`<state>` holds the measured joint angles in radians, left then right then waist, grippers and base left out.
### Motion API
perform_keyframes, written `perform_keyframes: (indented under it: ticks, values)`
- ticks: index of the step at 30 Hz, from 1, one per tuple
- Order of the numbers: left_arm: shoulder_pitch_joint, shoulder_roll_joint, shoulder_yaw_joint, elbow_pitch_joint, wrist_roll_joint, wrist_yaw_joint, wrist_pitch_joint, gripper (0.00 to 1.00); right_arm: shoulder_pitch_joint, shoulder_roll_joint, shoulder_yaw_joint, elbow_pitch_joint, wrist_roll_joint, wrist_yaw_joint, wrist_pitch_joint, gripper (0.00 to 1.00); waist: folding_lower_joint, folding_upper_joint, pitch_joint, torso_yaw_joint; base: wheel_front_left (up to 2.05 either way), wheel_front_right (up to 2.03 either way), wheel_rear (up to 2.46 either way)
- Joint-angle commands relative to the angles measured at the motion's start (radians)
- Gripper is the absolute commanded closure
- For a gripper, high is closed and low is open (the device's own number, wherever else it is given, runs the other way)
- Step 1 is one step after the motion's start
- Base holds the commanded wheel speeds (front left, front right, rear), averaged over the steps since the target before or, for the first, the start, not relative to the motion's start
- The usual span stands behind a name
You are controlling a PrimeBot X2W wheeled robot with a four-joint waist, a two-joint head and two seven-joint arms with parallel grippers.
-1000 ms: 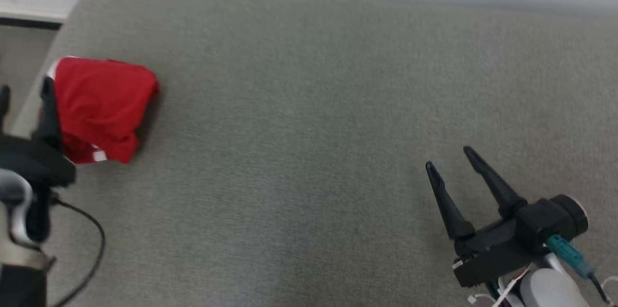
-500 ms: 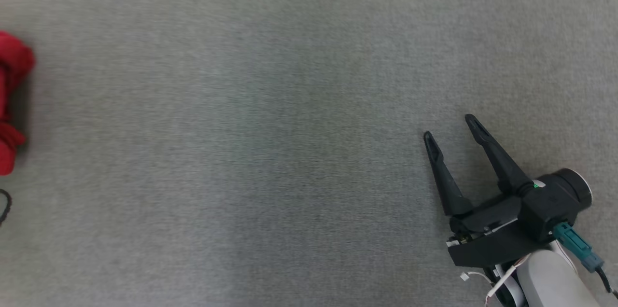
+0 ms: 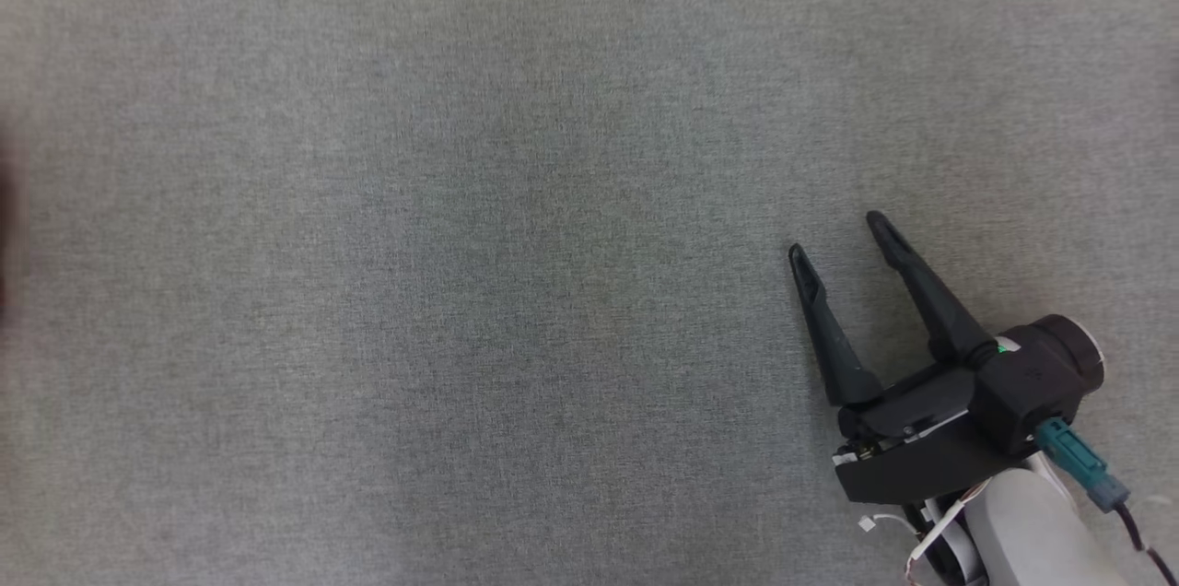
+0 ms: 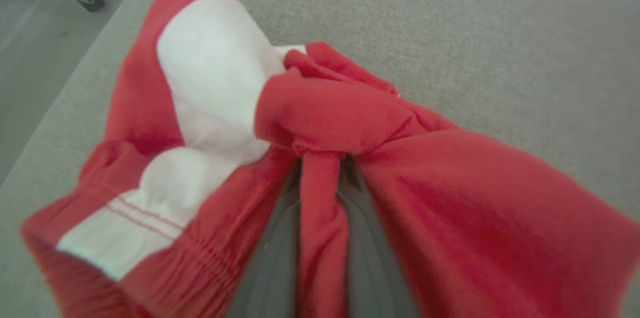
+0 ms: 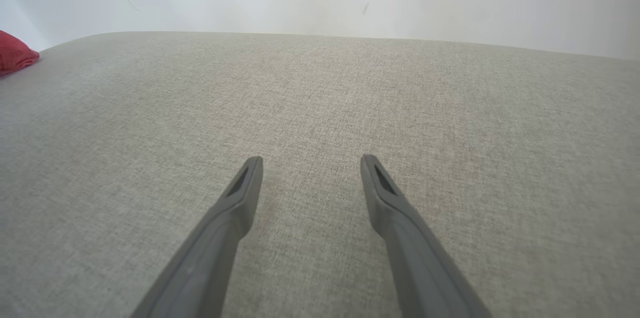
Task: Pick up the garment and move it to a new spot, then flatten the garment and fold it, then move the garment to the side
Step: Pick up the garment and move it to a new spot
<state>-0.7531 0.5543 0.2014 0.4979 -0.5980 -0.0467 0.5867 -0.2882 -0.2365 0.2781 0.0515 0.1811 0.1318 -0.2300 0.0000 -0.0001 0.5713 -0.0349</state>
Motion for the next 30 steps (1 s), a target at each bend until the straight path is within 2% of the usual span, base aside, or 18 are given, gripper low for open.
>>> perform_keyframes:
  ticks: [1,4,12,20,30]
  values:
    - [0.014,-0.015,-0.009,-0.014,0.005,-0.011,-0.012,1.00,0.002,0.007,0.005,0.009,0.004,-0.003,-0.007,0.00,0.0000,0.0001,-0.036,0.003,0.00,0.00,0.00]
    - [0.003,-0.004,-0.003,-0.074,-0.018,-0.041,-0.059,1.00,0.009,0.020,0.009,0.035,0.016,-0.003,-0.018,0.00,0.0000,0.0001,-0.102,0.000,0.00,0.00,0.00]
    - [-0.010,-0.007,-0.073,-0.251,-0.044,-0.072,-0.042,1.00,0.047,0.048,0.015,0.089,0.043,-0.003,-0.030,0.00,0.0000,0.0001,-0.277,-0.032,0.00,0.00,0.00]
    - [-0.007,-0.110,-0.199,-0.446,-0.031,-0.043,0.022,1.00,0.076,0.067,0.033,0.115,0.057,-0.003,-0.034,0.00,0.0000,0.0001,-0.398,-0.114,0.00,0.00,0.00]
    - [0.055,-0.231,-0.332,-0.525,-0.005,-0.021,0.017,1.00,0.092,0.064,0.049,0.119,0.072,-0.003,-0.036,0.00,0.0000,0.0001,-0.451,-0.267,0.00,0.00,0.00]
